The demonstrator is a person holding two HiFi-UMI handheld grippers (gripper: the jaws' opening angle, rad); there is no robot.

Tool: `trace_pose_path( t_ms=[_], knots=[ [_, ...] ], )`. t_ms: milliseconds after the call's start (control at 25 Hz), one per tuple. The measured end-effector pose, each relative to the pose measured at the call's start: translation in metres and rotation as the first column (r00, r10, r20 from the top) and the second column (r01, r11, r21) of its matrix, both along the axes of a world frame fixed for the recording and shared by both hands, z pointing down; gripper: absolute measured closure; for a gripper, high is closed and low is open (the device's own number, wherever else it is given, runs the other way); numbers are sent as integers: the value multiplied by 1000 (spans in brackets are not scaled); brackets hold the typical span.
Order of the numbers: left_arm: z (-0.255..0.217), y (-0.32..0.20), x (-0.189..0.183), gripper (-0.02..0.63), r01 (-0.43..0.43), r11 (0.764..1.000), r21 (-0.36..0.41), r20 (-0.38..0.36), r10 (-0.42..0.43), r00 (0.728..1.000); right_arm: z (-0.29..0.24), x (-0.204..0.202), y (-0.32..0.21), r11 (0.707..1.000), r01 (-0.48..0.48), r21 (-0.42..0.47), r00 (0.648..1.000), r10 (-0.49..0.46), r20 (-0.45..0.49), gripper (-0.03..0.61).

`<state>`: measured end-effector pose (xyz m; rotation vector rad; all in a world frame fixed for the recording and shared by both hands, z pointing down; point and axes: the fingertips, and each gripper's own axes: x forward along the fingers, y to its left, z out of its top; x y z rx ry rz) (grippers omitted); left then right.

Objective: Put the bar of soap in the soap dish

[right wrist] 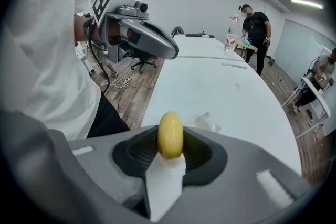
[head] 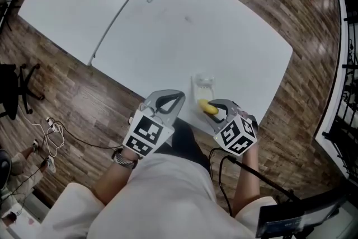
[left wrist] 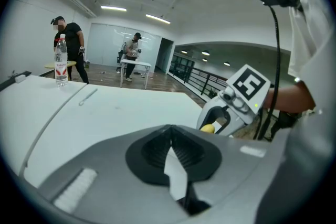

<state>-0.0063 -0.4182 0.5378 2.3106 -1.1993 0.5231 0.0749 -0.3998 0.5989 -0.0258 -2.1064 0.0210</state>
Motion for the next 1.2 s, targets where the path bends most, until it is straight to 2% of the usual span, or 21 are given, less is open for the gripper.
trace_pose_path(
  t_ms=[520, 1200],
  knots=[
    [3, -1, 7, 606, -9, 1000, -9, 3, 9, 1000, 4, 6, -12, 1000, -5, 8, 1000, 5, -25, 457],
    [9, 3, -5, 606, 9, 1000, -25, 19, -9, 1000, 9, 0, -20, 999, -38, -3, 999, 38, -16, 457]
  ],
)
